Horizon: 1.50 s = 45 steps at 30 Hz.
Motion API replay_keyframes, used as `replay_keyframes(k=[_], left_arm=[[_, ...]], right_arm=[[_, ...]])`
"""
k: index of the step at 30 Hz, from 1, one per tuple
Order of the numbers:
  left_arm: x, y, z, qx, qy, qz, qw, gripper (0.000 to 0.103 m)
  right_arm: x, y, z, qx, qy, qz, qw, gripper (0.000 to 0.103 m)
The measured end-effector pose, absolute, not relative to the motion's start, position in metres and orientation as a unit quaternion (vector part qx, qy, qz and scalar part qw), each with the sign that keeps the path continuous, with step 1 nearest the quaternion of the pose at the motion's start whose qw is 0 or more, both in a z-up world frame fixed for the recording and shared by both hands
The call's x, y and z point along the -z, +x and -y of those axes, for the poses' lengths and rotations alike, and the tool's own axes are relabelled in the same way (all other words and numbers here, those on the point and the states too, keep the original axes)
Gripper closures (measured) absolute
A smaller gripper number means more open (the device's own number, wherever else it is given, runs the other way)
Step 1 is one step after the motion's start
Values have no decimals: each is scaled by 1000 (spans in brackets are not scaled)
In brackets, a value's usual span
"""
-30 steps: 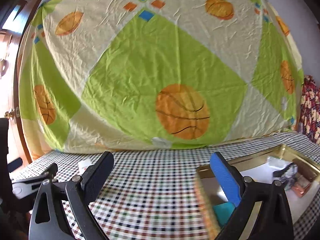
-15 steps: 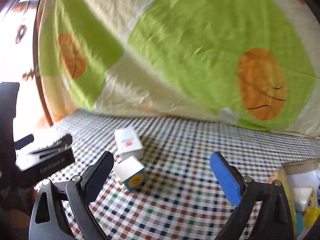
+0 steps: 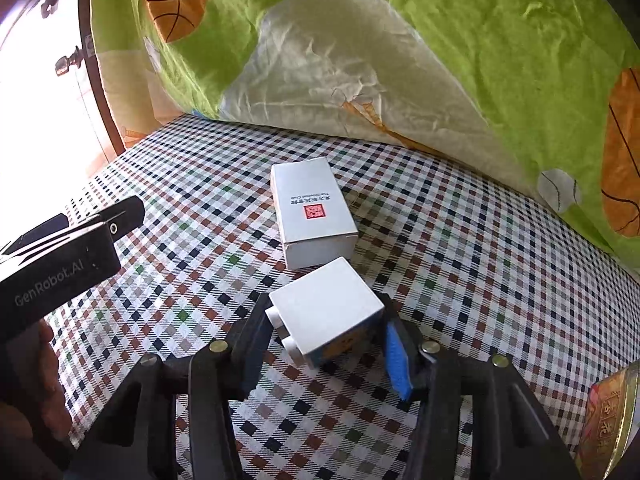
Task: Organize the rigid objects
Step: 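Grasp the white sun-print block with the right tool while the left tool grasps the white box, then carry the white box and white block over the gold tin tray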
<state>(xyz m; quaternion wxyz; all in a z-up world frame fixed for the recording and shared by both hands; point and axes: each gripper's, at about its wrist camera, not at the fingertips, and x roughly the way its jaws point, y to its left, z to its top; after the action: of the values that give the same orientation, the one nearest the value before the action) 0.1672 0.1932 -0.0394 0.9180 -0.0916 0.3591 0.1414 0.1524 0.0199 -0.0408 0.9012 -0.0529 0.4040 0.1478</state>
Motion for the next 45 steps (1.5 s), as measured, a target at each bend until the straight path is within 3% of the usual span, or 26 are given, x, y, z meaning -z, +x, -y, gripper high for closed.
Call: replay_keyframes(k=[9,14,22,26,30,31,35,41,45], left_arm=[[36,183,-159,-80,-95,-339,932,1],[31,227,-113,-63,-62,-352,932,1],[49,280,-75,-75,-70,-402,910,12],[72,294,-78,-94,-65,-442,890,25],[67,289,-80,-87,-61,-431,896,60],[66,287,-82,-85,-64,-428,898,63],[60,266,-93,-66,-85,-408,907,63],[34,215,-84,-95,-22,-323,941,63],[29,188,-80,-100,-21,-309,945,63]], right_arm=[[7,135,61,53,28,-283,957,50],[-2,140,81,105,9,-258,960,50],[4,142,89,106,38,-268,957,50],[7,144,90,104,46,-278,954,50],[7,144,87,99,44,-280,954,50],[7,144,86,97,43,-280,954,50],[6,141,86,95,41,-274,956,50],[3,133,82,92,24,-257,962,50],[1,126,81,98,20,-247,964,50]])
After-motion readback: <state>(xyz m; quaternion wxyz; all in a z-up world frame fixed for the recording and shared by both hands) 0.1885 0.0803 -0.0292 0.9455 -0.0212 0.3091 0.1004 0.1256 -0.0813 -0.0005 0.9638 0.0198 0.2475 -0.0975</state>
